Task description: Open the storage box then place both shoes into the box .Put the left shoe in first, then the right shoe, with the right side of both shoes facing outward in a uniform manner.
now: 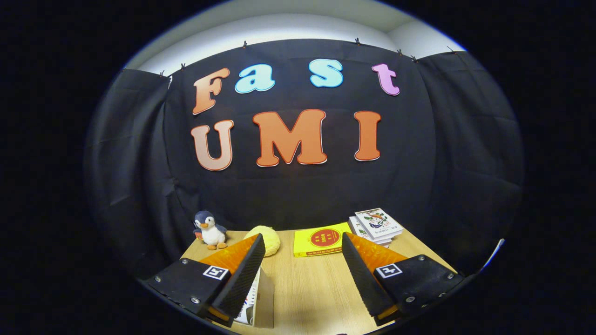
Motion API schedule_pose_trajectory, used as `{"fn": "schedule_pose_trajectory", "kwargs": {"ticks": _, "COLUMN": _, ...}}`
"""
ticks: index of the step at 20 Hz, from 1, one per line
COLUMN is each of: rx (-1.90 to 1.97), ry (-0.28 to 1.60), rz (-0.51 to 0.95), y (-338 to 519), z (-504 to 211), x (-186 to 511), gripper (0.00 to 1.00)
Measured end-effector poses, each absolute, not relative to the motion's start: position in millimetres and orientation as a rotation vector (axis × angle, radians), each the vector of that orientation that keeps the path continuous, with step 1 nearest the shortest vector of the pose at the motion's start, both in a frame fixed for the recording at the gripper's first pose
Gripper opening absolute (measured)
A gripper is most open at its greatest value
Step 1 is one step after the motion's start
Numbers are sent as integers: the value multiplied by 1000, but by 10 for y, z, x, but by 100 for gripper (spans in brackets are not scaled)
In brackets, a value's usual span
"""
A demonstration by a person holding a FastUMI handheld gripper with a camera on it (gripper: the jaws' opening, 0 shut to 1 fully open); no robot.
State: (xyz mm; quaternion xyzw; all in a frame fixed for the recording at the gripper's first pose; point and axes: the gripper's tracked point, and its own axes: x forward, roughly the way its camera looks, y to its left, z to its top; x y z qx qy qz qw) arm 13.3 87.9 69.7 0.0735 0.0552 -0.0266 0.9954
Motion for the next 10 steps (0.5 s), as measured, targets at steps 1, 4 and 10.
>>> {"fn": "schedule_pose_trajectory", "kwargs": {"ticks": 1, "rx": 137, "ry": 97, "rz": -55, "y": 788, "z": 708, "x": 108, "gripper": 99}}
{"fn": "schedule_pose_trajectory", "kwargs": {"ticks": 4, "rx": 109, "ry": 50, "rz": -58, "y": 554, "z": 743, "x": 54, "gripper": 99}}
{"fn": "schedule_pose_trajectory", "kwargs": {"ticks": 10, "rx": 107, "ry": 27, "rz": 9, "y": 356, "z": 564, "x": -5, "gripper": 99}}
